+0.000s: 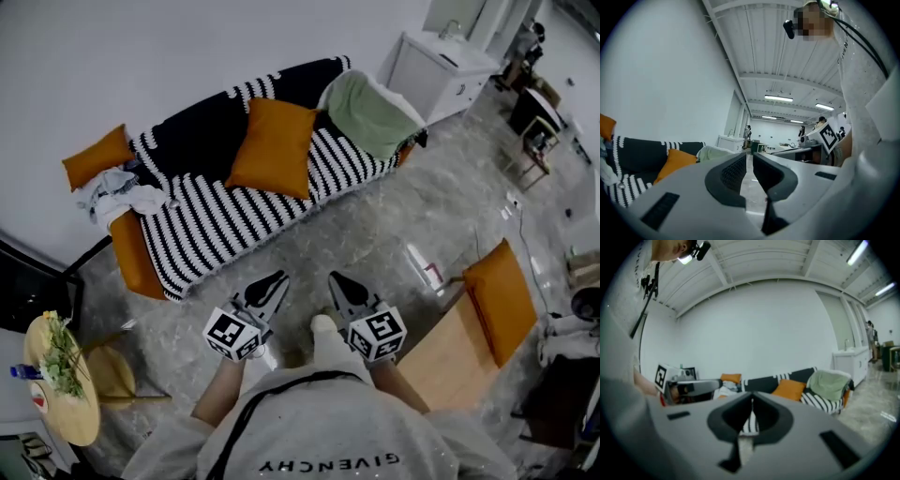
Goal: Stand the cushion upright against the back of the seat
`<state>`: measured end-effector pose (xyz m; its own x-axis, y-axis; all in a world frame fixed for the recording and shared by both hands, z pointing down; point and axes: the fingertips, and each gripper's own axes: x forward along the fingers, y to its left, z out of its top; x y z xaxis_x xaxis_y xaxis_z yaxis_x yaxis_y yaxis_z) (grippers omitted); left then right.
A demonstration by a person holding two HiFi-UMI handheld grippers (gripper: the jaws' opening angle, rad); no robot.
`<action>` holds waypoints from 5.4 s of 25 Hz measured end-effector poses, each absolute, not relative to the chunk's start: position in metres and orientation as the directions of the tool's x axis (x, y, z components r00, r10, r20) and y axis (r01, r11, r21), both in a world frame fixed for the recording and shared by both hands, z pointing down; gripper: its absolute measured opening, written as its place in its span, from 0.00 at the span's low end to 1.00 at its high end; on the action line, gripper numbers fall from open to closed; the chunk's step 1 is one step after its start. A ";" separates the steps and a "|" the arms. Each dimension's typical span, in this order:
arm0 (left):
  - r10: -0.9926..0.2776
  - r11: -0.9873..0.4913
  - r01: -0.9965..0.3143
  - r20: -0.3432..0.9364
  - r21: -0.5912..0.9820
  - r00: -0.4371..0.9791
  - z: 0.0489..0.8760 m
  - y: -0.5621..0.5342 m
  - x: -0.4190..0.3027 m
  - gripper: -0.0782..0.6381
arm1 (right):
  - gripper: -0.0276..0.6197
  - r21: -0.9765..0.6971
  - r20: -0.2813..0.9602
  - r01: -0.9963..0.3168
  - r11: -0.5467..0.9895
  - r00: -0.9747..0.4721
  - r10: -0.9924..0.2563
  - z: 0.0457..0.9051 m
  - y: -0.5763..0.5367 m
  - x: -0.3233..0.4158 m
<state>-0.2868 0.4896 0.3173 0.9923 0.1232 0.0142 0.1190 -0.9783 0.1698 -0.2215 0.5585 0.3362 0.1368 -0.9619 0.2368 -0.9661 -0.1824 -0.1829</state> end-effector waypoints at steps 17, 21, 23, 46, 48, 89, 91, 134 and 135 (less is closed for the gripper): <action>-0.089 -0.951 -0.122 0.126 0.284 0.988 0.362 0.340 -0.155 0.20 | 0.07 -0.248 0.285 -0.964 -0.099 0.025 -0.958 0.377 0.431 -0.050; -0.108 -0.944 -0.150 0.152 0.295 0.982 0.375 0.315 -0.120 0.20 | 0.07 -0.245 0.309 -0.965 -0.094 0.014 -0.951 0.386 0.411 -0.009; -0.135 -0.932 -0.181 0.162 0.313 0.978 0.384 0.302 -0.108 0.20 | 0.07 -0.248 0.321 -0.964 -0.097 0.012 -0.947 0.394 0.402 0.008; -0.380 -0.664 -0.487 0.305 0.567 0.873 0.520 0.126 -0.067 0.27 | 0.07 -0.252 0.419 -0.957 0.143 -0.241 -0.875 0.467 0.210 0.061; -0.401 -0.609 -0.523 0.338 0.596 0.851 0.542 0.101 -0.064 0.31 | 0.07 -0.250 0.440 -0.954 0.165 -0.264 -0.858 0.476 0.185 0.066; -0.578 0.140 -0.757 0.673 0.639 0.461 0.752 -0.043 -0.062 0.21 | 0.27 0.157 0.725 -0.901 0.404 -0.172 -0.667 0.589 -0.235 0.273; -0.605 0.078 -0.790 0.658 0.609 0.448 0.733 -0.028 -0.058 0.21 | 0.29 0.181 0.740 -0.879 0.442 -0.174 -0.649 0.587 -0.239 0.275; -0.605 -0.305 -0.874 0.632 0.378 0.484 0.620 0.003 -0.036 0.20 | 0.13 -0.178 0.772 -0.961 0.213 -0.271 -0.575 0.523 -0.111 0.371; -0.609 -0.313 -0.876 0.631 0.366 0.481 0.616 -0.005 -0.037 0.20 | 0.13 -0.182 0.771 -0.963 0.198 -0.265 -0.579 0.521 -0.107 0.374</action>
